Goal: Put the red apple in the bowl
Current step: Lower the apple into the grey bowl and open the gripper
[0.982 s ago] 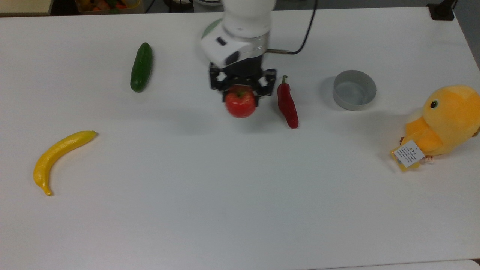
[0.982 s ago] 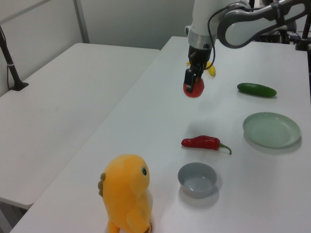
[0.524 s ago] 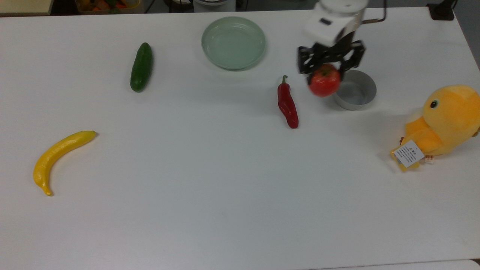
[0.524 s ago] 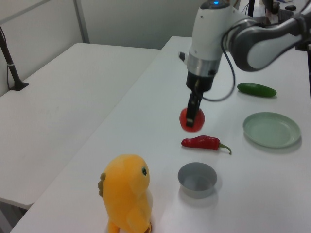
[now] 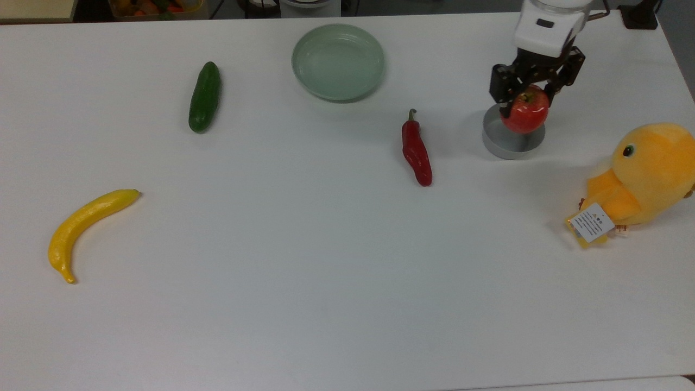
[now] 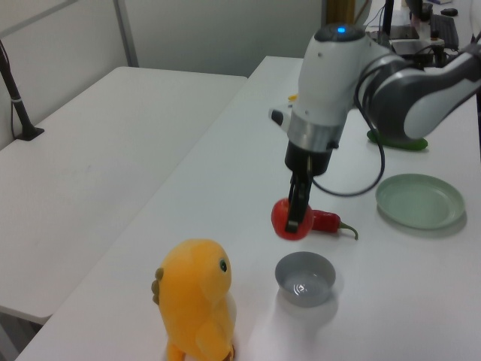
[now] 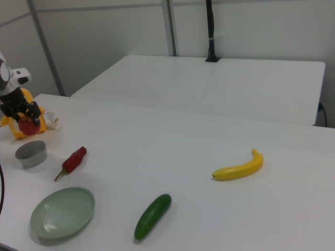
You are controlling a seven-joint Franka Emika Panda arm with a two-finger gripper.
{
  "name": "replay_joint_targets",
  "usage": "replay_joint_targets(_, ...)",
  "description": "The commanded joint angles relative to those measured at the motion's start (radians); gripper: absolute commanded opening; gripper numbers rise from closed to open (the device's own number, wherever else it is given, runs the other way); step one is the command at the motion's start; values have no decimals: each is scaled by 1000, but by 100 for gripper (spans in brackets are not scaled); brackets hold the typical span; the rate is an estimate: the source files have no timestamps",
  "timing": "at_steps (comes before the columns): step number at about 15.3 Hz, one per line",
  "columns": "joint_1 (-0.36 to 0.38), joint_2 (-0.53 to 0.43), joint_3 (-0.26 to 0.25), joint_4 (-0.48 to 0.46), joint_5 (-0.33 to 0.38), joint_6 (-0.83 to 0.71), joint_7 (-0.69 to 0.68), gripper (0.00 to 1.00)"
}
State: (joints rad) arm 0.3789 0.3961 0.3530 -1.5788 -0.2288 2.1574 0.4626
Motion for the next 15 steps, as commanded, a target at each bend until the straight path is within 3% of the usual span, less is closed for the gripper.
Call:
replay_joint_targets(1,44,33,7,17,-43,21,27,24)
replay_joint_targets(7,78,128,7,17,-127,41,83,25)
replay_joint_targets(8,78,132,7,17,-129,42,83,33)
replay_joint_targets(10,75,132,7,17,-129,42,82,83)
replay_joint_targets(11,75,132,7,17,-132,42,82,98)
replay_joint_targets(15,69,132,7,20,-148,35,79,100)
